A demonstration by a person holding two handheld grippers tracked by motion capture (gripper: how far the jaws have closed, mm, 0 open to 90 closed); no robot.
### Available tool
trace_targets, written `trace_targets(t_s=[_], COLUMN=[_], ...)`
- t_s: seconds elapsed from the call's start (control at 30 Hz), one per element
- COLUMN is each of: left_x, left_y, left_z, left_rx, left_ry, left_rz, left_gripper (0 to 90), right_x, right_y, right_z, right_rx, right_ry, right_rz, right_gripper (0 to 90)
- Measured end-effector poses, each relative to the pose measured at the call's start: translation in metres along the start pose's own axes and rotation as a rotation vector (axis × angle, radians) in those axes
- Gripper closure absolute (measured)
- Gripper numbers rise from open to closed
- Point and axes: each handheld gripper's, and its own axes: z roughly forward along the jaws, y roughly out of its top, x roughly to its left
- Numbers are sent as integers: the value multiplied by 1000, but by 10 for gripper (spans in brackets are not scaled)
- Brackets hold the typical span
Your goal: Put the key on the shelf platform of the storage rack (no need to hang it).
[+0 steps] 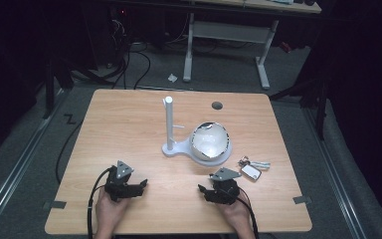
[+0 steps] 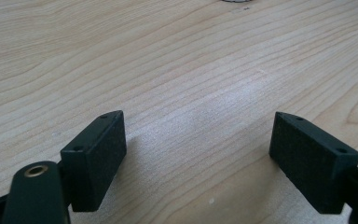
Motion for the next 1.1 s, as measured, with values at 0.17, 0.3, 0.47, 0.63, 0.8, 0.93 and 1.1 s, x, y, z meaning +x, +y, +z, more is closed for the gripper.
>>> trace_targets(t_s=[0.17,0.3,0.47,0.63,0.8,0.93,1.1], left_x=[0,0,0,0,0,0,0], left_y=[0,0,0,0,0,0,0], left_z=[0,0,0,0,0,0,0], left_rx=[0,0,0,0,0,0,0], left_ry=[0,0,0,0,0,0,0], left_rz=[0,0,-1,-1,1,-1,0], left_gripper=[190,190,190,190,191,191,191], right_x=[0,0,-1,0,-1,-1,-1], right_y=[0,0,0,0,-1,-1,-2], right_z=[0,0,0,0,0,-2,-2], right_rx=[2,2,1,1,0,2,3], right_ry=[-5,-6,-3,-3,-3,-4,0], right_rz=[2,3,6,5,4,6,2], right_gripper=[382,379,380,379,379,379,374])
